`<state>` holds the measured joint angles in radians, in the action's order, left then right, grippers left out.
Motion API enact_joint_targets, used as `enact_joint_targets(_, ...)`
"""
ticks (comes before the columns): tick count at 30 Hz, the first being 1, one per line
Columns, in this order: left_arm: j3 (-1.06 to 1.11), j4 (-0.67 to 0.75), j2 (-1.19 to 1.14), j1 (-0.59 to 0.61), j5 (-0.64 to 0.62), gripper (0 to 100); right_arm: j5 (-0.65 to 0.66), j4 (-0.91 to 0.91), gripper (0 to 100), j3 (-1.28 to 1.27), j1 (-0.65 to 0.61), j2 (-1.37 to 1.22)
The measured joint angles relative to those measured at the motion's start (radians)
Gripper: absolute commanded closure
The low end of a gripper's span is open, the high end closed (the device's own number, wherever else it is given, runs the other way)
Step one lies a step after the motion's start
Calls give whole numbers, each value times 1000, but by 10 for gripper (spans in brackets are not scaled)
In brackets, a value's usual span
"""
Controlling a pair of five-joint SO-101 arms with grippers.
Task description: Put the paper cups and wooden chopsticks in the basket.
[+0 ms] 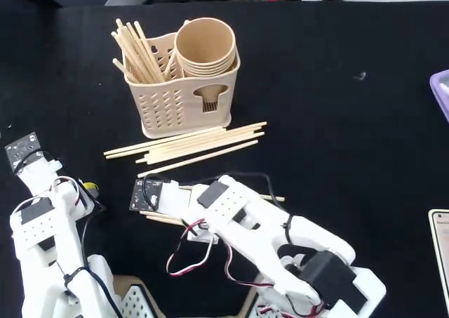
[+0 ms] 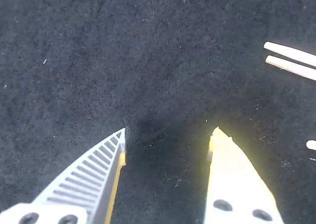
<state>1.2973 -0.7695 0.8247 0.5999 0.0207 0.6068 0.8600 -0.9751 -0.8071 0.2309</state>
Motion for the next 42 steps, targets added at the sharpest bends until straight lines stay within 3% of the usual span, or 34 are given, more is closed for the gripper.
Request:
enact_joint_targets(3,0,0,0,0,0,730,0,6,875,-2,-15,0)
enact_joint_targets(8,0,0,0,0,0,730,3,6,988,-2,-15,0)
enact_joint_targets(20,0,0,0,25,0,730,3,51,988,23,-14,18)
enact_joint_targets(27,0,0,0,55,-2,730,-20,212,988,176,91,239)
enact_joint_targets(34,0,0,0,55,-2,730,-21,232,988,215,206,468)
enact_joint_targets(42,0,0,0,55,-2,730,-272,226,988,384,166,638)
